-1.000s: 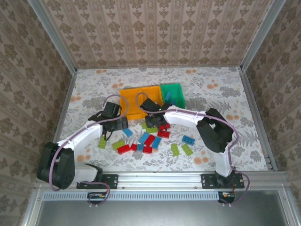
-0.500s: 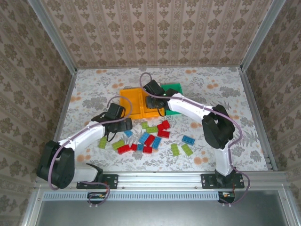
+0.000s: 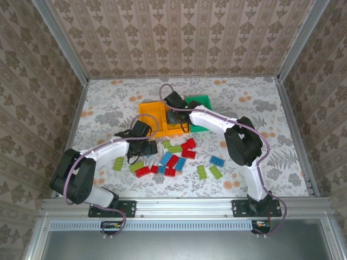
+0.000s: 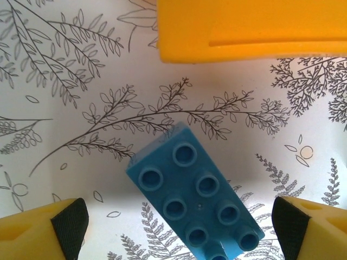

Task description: Sort the legos into containers by color

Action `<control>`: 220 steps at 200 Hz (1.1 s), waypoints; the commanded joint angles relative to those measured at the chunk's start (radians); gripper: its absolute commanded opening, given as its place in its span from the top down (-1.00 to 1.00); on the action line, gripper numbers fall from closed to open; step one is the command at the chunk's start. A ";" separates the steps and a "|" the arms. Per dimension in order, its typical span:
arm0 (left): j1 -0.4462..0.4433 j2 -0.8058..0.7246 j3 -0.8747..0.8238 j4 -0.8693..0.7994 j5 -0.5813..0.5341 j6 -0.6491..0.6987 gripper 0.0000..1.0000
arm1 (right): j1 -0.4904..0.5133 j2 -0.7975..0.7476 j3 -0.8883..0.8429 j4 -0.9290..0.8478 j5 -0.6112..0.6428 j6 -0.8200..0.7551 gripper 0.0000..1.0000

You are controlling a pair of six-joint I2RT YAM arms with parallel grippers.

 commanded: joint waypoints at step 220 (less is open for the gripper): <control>-0.057 0.042 0.162 -0.021 -0.022 0.000 0.41 | -0.165 -0.640 -0.659 -0.093 0.178 0.101 -0.67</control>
